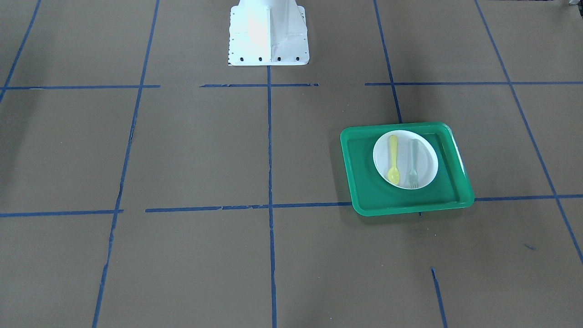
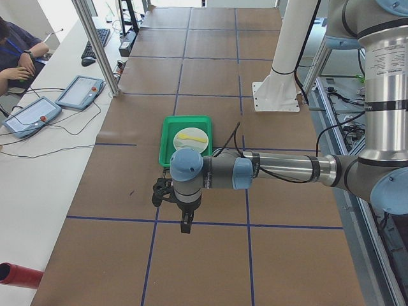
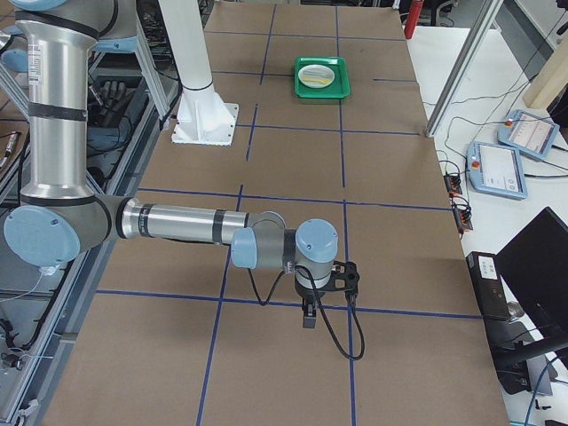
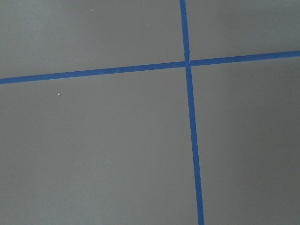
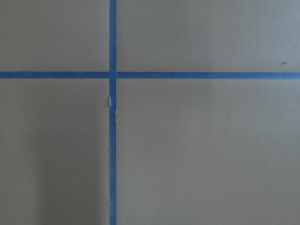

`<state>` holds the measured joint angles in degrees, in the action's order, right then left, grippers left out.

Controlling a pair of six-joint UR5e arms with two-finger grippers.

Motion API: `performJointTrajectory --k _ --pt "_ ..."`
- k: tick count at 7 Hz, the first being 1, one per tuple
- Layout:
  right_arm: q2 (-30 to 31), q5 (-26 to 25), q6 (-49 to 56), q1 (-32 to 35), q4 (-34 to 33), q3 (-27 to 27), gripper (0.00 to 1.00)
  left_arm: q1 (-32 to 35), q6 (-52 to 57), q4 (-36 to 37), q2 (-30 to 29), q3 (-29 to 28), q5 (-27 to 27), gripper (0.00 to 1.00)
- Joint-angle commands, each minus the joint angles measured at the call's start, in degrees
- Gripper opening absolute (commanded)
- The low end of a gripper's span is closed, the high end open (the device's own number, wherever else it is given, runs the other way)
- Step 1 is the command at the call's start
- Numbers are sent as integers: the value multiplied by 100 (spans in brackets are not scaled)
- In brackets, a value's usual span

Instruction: Place spoon

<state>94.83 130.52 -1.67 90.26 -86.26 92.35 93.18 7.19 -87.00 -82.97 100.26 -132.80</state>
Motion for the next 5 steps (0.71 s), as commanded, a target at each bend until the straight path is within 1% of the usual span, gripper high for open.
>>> performJointTrajectory --k 1,2,3,4,5 --pt "0 0 0 0 4 2 100 8 19 -1 0 63 0 100" --pt "0 0 0 0 4 2 100 -1 11 -9 -26 -14 -61 100" --pt "0 0 0 0 -5 2 100 -10 28 -27 -52 55 -201 100" --pt "-9 0 0 0 -5 2 100 -53 46 -523 -61 -14 -576 100" --pt "-9 0 0 0 4 2 100 -463 -24 -1302 -61 -180 -885 100"
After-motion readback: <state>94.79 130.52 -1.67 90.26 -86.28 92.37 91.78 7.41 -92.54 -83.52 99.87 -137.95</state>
